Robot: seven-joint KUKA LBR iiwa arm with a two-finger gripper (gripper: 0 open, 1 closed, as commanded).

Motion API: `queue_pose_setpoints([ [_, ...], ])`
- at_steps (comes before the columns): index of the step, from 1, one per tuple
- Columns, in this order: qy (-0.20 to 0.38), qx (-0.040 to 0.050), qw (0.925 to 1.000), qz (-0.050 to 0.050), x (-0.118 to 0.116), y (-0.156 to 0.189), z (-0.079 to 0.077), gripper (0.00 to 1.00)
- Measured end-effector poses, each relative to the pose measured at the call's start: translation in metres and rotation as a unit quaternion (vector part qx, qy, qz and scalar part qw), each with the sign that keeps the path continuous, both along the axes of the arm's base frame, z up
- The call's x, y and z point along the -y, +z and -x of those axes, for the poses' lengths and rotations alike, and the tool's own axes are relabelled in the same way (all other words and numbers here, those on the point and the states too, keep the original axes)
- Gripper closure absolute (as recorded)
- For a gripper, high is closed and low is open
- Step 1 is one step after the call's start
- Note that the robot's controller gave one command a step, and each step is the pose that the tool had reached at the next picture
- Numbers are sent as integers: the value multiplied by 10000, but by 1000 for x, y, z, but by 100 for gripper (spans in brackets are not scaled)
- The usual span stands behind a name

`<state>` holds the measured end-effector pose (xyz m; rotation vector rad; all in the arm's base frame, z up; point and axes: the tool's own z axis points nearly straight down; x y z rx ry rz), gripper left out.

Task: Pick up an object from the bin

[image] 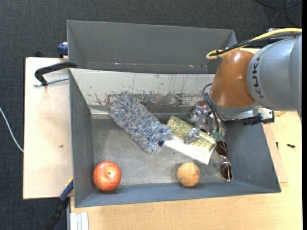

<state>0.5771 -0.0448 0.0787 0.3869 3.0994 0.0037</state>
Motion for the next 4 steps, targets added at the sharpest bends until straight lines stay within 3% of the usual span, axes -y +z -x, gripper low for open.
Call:
queue_pose_setpoints([
  [4, 1, -44, 10000, -5, -1, 12, 0, 100],
])
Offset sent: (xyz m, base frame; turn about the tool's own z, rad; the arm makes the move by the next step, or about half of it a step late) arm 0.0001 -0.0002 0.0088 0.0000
